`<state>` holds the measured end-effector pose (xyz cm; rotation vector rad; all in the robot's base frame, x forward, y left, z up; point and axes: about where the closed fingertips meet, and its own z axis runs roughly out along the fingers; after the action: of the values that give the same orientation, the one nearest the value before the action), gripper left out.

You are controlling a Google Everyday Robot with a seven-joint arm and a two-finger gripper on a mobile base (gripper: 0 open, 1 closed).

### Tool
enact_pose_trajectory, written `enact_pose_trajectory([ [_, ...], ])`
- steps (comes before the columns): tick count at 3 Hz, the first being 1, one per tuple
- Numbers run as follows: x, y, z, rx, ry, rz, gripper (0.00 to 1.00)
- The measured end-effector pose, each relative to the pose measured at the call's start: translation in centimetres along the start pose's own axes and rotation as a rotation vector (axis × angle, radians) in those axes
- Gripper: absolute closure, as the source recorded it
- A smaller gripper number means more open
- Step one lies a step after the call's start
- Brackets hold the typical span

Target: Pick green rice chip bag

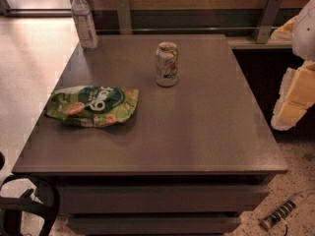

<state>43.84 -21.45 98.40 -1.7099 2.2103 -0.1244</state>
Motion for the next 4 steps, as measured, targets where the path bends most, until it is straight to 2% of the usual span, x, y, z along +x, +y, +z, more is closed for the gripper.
enact_pose_trajectory([
  [1, 0.0, 0.0, 0.0, 0.0, 0.0, 0.0, 0.0],
  [2, -1.9, -0.3, 0.9, -0.006, -0.04, -0.008, 0.0],
  [3, -5.1, 0.0, 3.0, -0.025, -0.125, -0.012, 0.0],
  [4, -9.7, 0.7, 5.1, -0.043, -0.243, -0.032, 0.0],
])
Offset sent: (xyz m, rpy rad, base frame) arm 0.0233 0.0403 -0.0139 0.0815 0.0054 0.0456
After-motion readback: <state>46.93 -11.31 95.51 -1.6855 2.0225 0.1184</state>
